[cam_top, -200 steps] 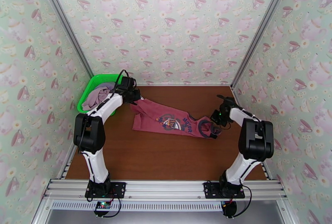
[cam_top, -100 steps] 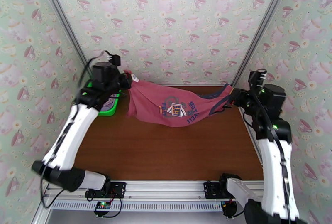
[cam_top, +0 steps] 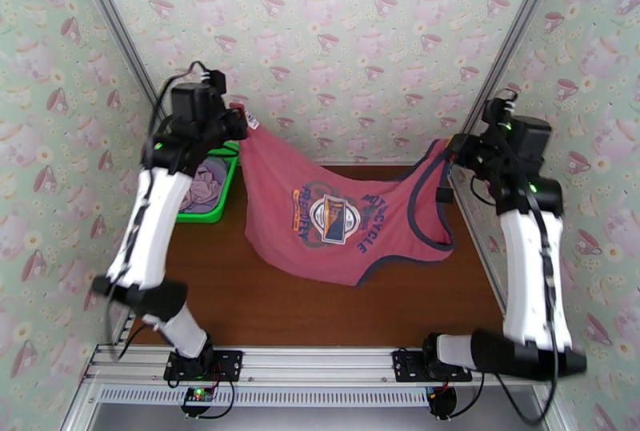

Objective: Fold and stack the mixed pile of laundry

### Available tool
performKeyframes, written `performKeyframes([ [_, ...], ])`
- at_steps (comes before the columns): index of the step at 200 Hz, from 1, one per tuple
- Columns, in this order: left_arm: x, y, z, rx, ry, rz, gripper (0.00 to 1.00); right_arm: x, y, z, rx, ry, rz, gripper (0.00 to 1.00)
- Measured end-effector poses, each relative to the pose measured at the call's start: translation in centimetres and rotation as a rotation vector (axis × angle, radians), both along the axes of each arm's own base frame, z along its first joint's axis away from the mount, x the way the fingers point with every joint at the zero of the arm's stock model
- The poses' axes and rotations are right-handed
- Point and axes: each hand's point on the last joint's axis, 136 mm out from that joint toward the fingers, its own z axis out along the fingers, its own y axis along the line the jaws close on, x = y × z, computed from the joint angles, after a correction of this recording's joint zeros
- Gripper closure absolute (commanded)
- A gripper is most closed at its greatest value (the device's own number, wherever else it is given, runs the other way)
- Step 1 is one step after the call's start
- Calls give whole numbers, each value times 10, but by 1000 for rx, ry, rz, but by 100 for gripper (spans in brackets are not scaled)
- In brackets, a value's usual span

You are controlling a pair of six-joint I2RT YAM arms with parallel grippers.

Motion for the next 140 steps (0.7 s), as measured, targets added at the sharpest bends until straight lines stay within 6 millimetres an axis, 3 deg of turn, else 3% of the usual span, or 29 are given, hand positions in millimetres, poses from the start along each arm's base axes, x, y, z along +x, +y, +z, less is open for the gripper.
performKeyframes([
  [11,32,0,-10,3,-1,5,100,25,-3,-7,26,19,-3,100],
  [26,69,4,-23,-9,-23,11,100,54,-6,-1,55,10,-7,100],
  [51,99,24,-50,-60,3,37,100,89,-7,45,96,-107,3,100],
  [72,108,43,-52,-103,-19,57,100,88,-4,92,116,-231,19,100],
  [93,102,54,-34,-119,-69,63,100,69,3,114,115,-288,40,100],
  [113,74,49,-12,-129,-121,34,100,45,14,93,102,-267,60,100],
  [128,40,38,-7,-142,-161,-4,100,24,25,45,93,-204,80,100],
  [140,7,28,-22,-168,-192,-34,100,10,34,-8,84,-152,102,100],
])
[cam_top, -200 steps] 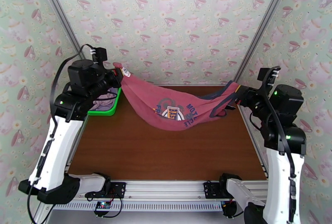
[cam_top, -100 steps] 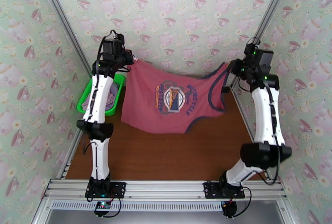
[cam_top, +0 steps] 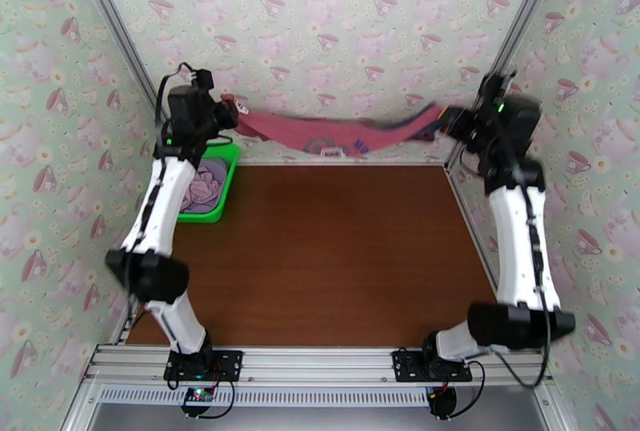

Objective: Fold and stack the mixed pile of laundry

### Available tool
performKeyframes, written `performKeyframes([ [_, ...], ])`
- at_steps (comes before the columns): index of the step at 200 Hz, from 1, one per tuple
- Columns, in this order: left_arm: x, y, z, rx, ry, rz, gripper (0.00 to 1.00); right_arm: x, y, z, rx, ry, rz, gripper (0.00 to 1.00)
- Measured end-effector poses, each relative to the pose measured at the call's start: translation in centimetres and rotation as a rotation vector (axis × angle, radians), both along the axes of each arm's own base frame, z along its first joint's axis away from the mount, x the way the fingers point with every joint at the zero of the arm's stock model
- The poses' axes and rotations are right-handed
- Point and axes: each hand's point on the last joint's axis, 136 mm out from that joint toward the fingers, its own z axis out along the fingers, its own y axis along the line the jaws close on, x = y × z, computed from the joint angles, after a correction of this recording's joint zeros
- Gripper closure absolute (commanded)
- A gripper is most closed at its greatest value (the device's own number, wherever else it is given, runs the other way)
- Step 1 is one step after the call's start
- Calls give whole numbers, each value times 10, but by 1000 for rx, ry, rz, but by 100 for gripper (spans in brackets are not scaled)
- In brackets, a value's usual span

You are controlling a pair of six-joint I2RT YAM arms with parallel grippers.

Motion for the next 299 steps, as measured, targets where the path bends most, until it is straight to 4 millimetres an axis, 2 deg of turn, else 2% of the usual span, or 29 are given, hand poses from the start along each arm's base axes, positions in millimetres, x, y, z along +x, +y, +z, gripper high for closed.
performKeyframes([
  [4,-10,-3,-9,-4,4,-8,100,-4,3,-17,-1,24,7,100],
  [5,-12,-3,-12,-7,7,-11,100,-5,4,-28,-1,41,10,100],
  [15,-35,-13,-45,-30,12,-33,99,-16,12,-82,-6,110,31,100],
  [26,-52,-23,-96,-61,60,-51,87,-28,21,-147,1,218,52,100],
  [27,-53,-23,-101,-64,64,-52,85,-30,23,-158,3,235,56,100],
  [38,-68,-33,-171,-97,159,-58,76,-47,32,-216,8,339,76,100],
  [43,-77,-35,-208,-113,224,-52,66,-60,37,-248,15,403,86,100],
  [46,-85,-37,-235,-115,273,-51,59,-68,39,-262,18,429,92,100],
  [51,-97,-36,-268,-128,341,-38,46,-82,43,-285,23,478,98,100],
  [59,-127,-32,-326,-143,475,-11,33,-104,46,-308,31,529,103,100],
  [63,-141,-29,-347,-144,527,6,30,-112,48,-315,30,539,109,100],
  [70,-160,-25,-371,-151,595,27,25,-126,50,-319,33,542,110,100],
  [77,-175,-21,-387,-158,650,54,20,-136,48,-312,29,508,103,100],
  [83,-182,-19,-390,-154,668,71,17,-141,46,-300,24,466,93,97],
  [90,-184,-18,-382,-149,654,85,15,-144,44,-281,18,398,84,95],
  [103,-179,-17,-343,-144,559,106,13,-153,40,-247,8,280,61,91],
  [115,-174,-14,-297,-148,453,130,13,-162,35,-229,7,219,35,85],
  [121,-171,-10,-269,-149,395,150,12,-166,33,-225,9,209,19,80],
  [136,-172,2,-224,-146,309,204,12,-173,26,-228,14,232,-23,66],
  [145,-174,11,-207,-136,290,246,11,-175,22,-237,7,276,-49,59],
  [156,-175,21,-199,-108,298,289,11,-176,18,-248,2,337,-71,49],
  [166,-176,26,-202,-76,329,315,12,-176,16,-256,-4,387,-82,42],
  [184,-172,29,-225,-1,438,335,19,-171,17,-263,-5,469,-82,38],
  [205,-162,21,-265,89,602,314,38,-158,26,-252,14,497,-37,39],
  [214,-156,16,-282,108,664,306,41,-150,31,-245,19,499,-9,38],
  [236,-146,9,-313,146,774,285,40,-125,55,-237,-6,528,87,38],
  [247,-145,7,-324,151,806,281,36,-110,70,-238,-25,547,138,37],
  [275,-147,8,-330,145,829,278,23,-70,119,-273,-90,654,276,37],
  [299,-148,14,-328,140,835,288,21,-40,155,-312,-138,736,357,40],
])
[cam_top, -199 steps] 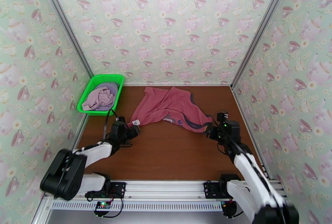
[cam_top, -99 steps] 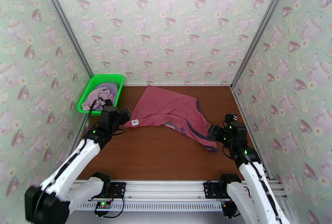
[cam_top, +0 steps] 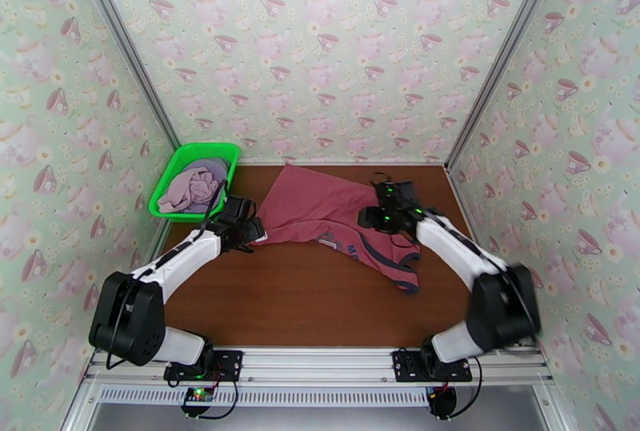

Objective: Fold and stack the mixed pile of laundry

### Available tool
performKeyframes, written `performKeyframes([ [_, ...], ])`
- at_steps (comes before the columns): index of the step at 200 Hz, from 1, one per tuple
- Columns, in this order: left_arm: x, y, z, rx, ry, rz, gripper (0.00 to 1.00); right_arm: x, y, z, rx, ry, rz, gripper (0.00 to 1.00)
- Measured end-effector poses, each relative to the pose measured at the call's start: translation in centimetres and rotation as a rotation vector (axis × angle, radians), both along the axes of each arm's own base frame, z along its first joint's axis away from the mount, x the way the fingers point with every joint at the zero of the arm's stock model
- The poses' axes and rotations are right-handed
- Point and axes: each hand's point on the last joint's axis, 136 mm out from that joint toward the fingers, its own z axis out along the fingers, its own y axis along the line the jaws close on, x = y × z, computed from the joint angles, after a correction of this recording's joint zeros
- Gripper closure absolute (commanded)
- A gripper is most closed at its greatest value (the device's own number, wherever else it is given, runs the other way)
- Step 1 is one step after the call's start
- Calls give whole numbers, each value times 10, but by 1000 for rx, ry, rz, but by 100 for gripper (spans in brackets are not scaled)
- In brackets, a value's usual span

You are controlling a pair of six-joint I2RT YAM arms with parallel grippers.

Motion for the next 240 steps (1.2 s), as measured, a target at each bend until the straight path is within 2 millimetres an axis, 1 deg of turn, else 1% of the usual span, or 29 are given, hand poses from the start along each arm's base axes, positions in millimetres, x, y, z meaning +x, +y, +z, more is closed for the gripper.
performKeyframes([
  [9,-1,4,2,2,-1,5,21,11,10,-15,-12,20,23,41],
  [23,-3,9,8,5,-4,13,21,19,22,-38,-31,60,52,45],
  [32,-3,12,13,5,-10,17,21,24,28,-51,-42,78,69,53],
  [35,-4,13,15,5,-13,17,20,25,29,-52,-44,80,69,58],
  [38,-4,13,17,5,-16,18,21,26,30,-57,-50,84,78,61],
  [39,-4,13,17,4,-17,18,20,26,30,-58,-50,87,77,64],
  [44,-4,15,19,4,-20,19,20,27,32,-63,-57,92,88,72],
  [55,-5,16,25,6,-26,19,21,27,36,-70,-63,105,96,92],
  [60,-5,17,27,6,-27,19,21,26,37,-71,-65,107,101,99],
  [86,-2,17,43,9,-46,12,22,19,39,-70,-82,93,113,100],
  [97,-3,18,48,11,-48,9,22,6,40,-64,-89,86,122,100],
  [109,-5,18,54,14,-50,5,23,-15,42,-53,-103,65,141,100],
  [132,-7,21,69,20,-61,-1,23,-68,56,-17,-90,-8,192,100],
  [140,-8,22,74,22,-67,-3,23,-88,63,-9,-74,-29,211,100],
  [147,-10,23,78,24,-70,-3,23,-105,69,-7,-59,-38,230,100],
  [155,-11,23,81,28,-73,-5,23,-127,75,-10,-47,-35,254,100],
  [158,-12,24,83,30,-73,-7,23,-135,76,-12,-45,-26,258,100],
  [159,-12,24,83,30,-73,-7,23,-142,78,-15,-44,-17,264,100],
  [168,-14,26,85,36,-72,-7,23,-164,83,-28,-43,18,281,100],
  [178,-15,28,86,44,-65,-7,23,-193,87,-50,-56,79,303,95],
  [187,-17,30,86,52,-57,-5,23,-218,86,-69,-78,139,319,88],
  [188,-17,30,86,52,-57,-5,23,-222,86,-72,-83,147,325,85],
  [196,-19,31,86,59,-50,-3,23,-241,85,-84,-106,192,340,76],
  [205,-20,33,87,67,-43,-4,23,-256,83,-90,-125,232,341,65],
  [211,-21,33,88,73,-40,-6,23,-260,81,-91,-136,243,335,58],
  [218,-22,34,89,77,-36,-8,23,-261,78,-89,-148,247,314,46],
  [224,-22,34,91,80,-35,-11,23,-259,75,-85,-165,240,296,39],
  [231,-22,34,94,82,-35,-13,23,-254,69,-77,-185,223,263,35],
  [240,-20,34,97,83,-39,-17,24,-243,64,-61,-195,190,214,34],
])
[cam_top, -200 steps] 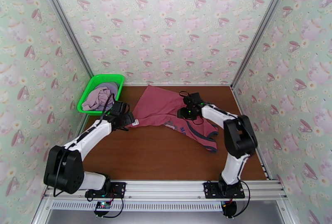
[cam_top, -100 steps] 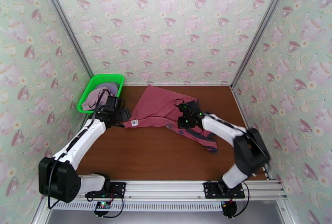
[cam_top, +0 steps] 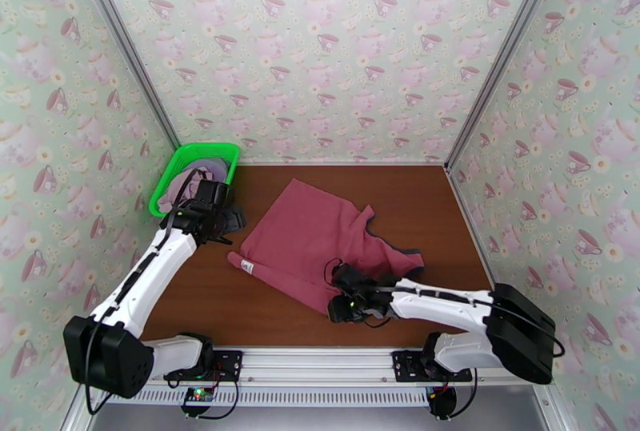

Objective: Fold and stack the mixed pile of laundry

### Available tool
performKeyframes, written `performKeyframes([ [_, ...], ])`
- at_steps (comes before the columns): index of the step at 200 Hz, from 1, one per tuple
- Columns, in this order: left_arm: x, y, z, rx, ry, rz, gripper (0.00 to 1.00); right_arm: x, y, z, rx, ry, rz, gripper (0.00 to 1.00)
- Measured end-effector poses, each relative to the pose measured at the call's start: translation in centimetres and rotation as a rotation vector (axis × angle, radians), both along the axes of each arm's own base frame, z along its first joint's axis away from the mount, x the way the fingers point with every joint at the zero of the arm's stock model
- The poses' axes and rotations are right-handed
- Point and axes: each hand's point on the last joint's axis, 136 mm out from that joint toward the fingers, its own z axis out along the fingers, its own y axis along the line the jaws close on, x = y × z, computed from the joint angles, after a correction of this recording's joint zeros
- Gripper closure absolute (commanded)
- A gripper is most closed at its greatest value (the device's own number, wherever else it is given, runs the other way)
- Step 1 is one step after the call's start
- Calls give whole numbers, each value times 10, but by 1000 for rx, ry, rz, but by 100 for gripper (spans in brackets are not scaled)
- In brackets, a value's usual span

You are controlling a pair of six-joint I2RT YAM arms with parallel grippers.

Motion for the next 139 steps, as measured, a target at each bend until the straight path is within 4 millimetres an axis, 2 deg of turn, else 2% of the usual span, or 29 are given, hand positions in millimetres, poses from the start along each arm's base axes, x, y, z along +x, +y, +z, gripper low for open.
performKeyframes([
  [8,1,0,2,0,-4,-1,24,13,-4,17,9,-41,-39,36],
  [18,1,0,4,1,-6,-2,24,34,-12,40,38,-93,-112,45],
  [28,1,0,3,1,-3,-3,24,61,-30,61,63,-155,-210,53],
  [45,-1,0,2,3,3,-3,24,98,-66,72,76,-200,-371,68],
  [54,-2,0,2,3,7,-3,24,116,-88,65,45,-196,-440,75],
  [63,-3,1,1,5,13,-3,24,129,-100,55,16,-170,-486,83],
  [77,-5,1,0,6,22,-3,24,149,-104,34,-36,-110,-490,94],
  [88,-6,1,-1,8,29,-3,24,169,-97,19,-66,-64,-465,100],
  [118,-9,2,-2,11,39,-3,25,233,-67,-8,-84,-26,-407,100],
  [139,-10,4,-3,19,45,2,25,269,-51,-25,-98,-10,-390,100],
])
